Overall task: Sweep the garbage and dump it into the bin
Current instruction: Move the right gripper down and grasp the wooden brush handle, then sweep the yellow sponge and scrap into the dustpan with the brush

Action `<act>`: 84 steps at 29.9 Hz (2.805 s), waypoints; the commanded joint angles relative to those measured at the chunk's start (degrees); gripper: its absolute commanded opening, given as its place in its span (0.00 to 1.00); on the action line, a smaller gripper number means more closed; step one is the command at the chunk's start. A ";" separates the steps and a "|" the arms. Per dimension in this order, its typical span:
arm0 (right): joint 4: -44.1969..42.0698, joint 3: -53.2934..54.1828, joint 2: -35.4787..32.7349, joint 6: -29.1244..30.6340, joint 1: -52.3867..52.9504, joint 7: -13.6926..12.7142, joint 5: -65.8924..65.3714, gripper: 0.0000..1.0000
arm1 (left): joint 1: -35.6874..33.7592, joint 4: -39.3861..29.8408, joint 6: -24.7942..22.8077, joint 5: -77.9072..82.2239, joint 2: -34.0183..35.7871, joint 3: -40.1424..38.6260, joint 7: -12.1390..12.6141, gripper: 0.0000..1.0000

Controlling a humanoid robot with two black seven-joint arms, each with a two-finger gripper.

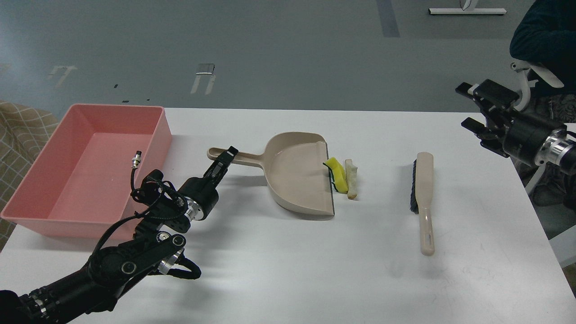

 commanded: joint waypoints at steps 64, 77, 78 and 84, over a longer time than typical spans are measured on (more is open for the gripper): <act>11.34 -14.01 2.71 -0.40 -2.02 -11.08 -17.25 0.39 | -0.01 -0.97 0.44 0.06 -0.02 0.02 -0.26 0.00; 14.50 -13.74 0.69 -0.40 -1.67 -13.28 -17.08 0.00 | -0.01 -0.97 0.44 0.06 0.16 -0.06 -0.35 0.00; 14.94 -13.74 0.34 -0.40 -1.23 -13.37 -17.08 0.00 | -0.01 -1.05 0.44 0.06 0.16 -0.06 -0.35 0.00; 13.89 -13.92 0.16 0.22 0.97 -13.46 -17.17 0.00 | -0.01 -1.06 0.35 0.15 -0.02 0.11 -0.61 0.00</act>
